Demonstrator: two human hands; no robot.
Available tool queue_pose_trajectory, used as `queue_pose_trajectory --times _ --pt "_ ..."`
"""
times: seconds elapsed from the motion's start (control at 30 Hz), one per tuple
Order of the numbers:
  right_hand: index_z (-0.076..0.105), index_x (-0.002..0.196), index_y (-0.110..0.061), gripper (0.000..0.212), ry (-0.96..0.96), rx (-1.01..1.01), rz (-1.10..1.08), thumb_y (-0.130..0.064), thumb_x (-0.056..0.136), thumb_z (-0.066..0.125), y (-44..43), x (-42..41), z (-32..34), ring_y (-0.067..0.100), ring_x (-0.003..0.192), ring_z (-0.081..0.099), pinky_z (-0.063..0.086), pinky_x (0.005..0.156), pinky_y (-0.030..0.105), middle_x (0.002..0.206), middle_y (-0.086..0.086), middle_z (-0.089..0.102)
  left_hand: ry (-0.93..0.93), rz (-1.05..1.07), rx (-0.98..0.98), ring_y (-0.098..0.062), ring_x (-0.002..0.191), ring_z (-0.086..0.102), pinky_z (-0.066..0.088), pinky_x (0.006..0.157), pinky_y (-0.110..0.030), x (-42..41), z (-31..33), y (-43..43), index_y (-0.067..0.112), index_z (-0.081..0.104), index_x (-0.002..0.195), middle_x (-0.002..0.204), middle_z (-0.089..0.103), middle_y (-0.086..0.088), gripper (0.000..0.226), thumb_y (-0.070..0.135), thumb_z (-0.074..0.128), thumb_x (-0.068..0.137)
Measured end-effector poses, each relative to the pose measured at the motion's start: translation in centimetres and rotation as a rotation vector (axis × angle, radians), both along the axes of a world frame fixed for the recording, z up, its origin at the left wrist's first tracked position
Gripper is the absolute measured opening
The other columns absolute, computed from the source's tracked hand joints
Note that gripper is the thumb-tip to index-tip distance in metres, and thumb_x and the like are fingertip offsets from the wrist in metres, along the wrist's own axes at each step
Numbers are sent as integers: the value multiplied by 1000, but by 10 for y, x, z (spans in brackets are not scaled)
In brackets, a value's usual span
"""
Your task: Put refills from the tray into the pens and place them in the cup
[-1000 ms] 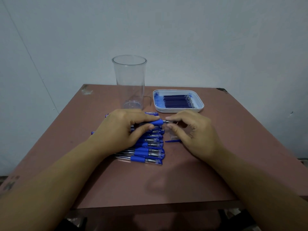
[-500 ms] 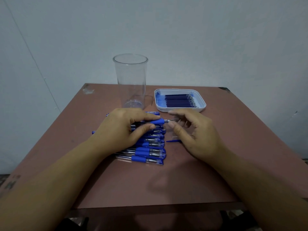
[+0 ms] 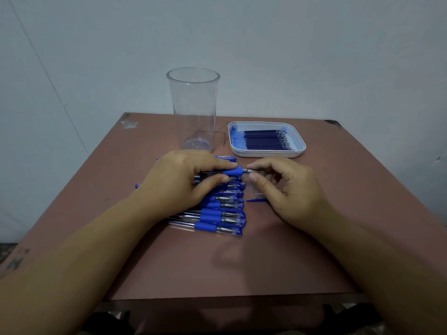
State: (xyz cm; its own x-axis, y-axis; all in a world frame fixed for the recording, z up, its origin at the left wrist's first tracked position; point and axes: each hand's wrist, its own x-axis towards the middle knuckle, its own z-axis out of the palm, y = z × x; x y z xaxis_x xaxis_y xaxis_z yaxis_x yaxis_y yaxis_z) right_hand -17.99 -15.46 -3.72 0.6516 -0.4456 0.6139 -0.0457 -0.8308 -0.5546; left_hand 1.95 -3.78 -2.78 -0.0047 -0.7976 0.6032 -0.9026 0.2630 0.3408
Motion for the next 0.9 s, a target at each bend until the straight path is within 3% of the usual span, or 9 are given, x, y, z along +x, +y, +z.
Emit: queue_pose_trajectory --times 0.13,0.27,0.33,0.47,0.63,0.9 --pt "64 111 -26 22 -31 106 26 -28 89 64 3 -2 1 9 75 62 46 69 14 87 -13 65 -2 -3 -9 5 77 59 47 70 -18 3 -1 -1 32 71 116 84 62 24 28 39 64 89" --pt "70 103 -20 14 -12 -2 13 -20 92 62 -1 -1 1 10 76 60 47 68 19 88 -8 68 -7 -19 -15 13 78 56 42 72 -9 2 -1 -2 33 70 115 85 55 34 30 44 60 89" --pt "69 103 -19 15 -20 14 31 -15 89 66 0 -1 0 12 74 60 48 68 20 86 -8 67 0 -34 -14 9 79 59 45 72 -11 3 -2 -2 34 70 115 86 59 30 30 44 60 89" --pt "64 108 -30 20 -47 184 46 -27 89 65 4 -2 4 7 74 62 48 68 15 84 -13 66 15 -31 -9 7 76 59 47 69 -16 4 -2 -2 33 71 115 83 61 27 30 44 61 89" --pt "72 100 -18 12 -4 85 4 -18 91 65 0 0 1 13 77 65 53 70 31 87 -5 71 15 -42 15 3 80 63 48 72 -14 2 0 -2 33 71 115 89 69 18 29 42 62 88" --pt "72 101 -11 16 -39 -128 -33 -6 86 71 -2 -2 2 5 81 62 49 74 16 89 -2 69 41 -22 36 16 81 58 39 70 -3 -2 1 -1 35 71 114 82 55 40 26 37 63 90"
